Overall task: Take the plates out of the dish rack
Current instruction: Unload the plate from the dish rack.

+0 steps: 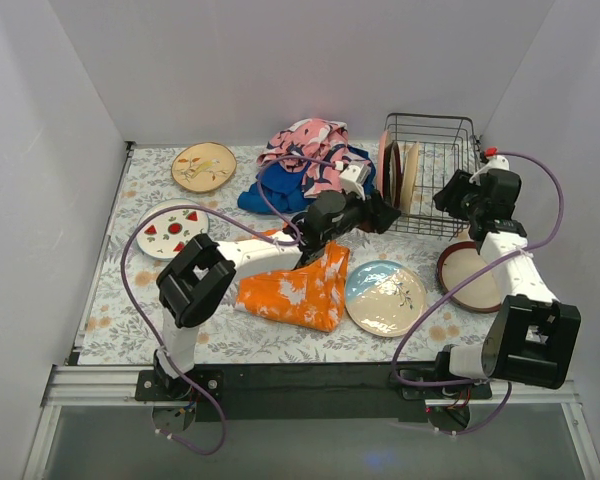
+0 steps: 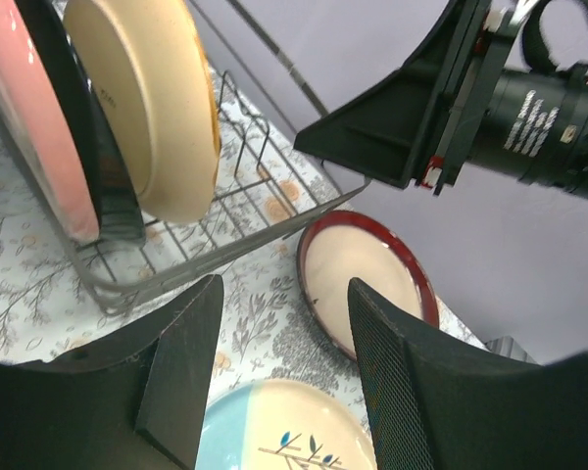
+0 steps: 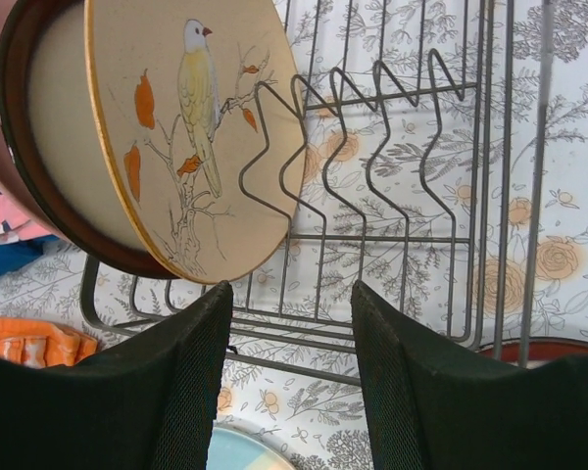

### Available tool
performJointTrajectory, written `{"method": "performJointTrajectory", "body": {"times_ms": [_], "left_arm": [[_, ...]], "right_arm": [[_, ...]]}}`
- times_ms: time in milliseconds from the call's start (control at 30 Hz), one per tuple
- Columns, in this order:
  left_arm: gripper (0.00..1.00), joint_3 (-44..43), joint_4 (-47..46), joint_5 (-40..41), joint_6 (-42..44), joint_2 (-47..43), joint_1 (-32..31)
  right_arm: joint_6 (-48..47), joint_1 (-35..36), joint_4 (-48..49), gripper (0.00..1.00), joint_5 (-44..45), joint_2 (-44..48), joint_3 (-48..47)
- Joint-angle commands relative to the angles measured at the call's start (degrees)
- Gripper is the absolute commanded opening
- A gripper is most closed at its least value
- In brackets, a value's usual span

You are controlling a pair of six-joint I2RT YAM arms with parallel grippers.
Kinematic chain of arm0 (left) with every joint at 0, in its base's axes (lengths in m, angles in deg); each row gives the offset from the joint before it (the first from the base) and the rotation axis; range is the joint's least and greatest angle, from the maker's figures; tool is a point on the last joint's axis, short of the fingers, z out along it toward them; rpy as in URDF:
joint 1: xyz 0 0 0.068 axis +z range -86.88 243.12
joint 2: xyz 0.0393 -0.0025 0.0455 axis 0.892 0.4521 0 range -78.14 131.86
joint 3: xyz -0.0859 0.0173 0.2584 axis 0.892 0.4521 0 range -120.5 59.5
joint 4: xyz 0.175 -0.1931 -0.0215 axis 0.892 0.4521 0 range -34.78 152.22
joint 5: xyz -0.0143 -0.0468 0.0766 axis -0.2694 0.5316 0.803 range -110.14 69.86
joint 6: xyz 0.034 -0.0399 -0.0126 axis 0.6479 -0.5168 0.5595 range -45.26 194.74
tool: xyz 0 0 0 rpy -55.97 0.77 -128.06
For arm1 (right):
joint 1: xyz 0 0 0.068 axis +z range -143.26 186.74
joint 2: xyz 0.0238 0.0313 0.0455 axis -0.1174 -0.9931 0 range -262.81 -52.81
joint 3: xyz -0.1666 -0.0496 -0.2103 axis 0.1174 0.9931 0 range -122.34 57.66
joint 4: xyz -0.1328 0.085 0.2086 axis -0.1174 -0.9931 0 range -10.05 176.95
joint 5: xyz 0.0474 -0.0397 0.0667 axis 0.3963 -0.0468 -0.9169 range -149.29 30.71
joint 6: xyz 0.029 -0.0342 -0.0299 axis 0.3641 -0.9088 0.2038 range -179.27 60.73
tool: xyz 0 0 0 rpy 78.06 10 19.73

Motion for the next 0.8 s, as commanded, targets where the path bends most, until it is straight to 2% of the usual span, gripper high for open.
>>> {"method": "performJointTrajectory", "body": {"times_ms": [0,167,267,400,533,700,767], "left_arm": [[0.52,3.0,1.7,4.8,0.5,-6.3,0.2],[0.52,8.3,2.4,7.6,-0.2,-12.2,0.2],[0.52,10.7,6.7,10.5,-2.0,-16.6,0.3],[0.52,17.6,8.8,10.7,-5.5,-23.3,0.3],[0.53,30.2,7.5,10.9,-8.2,-32.0,0.3],[0.53,33.5,13.5,9.3,-8.7,-40.7,0.5],[0.53,33.9,17.2,8.9,-7.6,-43.1,0.5]], "right_arm": [[-2.0,3.5,-1.1,0.58,1.5,-0.4,-5.1],[-3.1,7.4,-1.0,0.58,3.8,-0.7,-7.0],[-4.2,10.9,-0.7,0.58,5.8,-2.1,-9.0],[-5.1,12.0,-1.0,0.59,8.6,-5.0,-11.5],[-6.3,12.7,-0.9,0.59,8.5,-10.8,-14.6],[-8.1,14.2,-1.2,0.58,9.3,-17.5,-18.2],[-8.4,14.4,-0.9,0.53,9.3,-18.8,-18.5]]}}
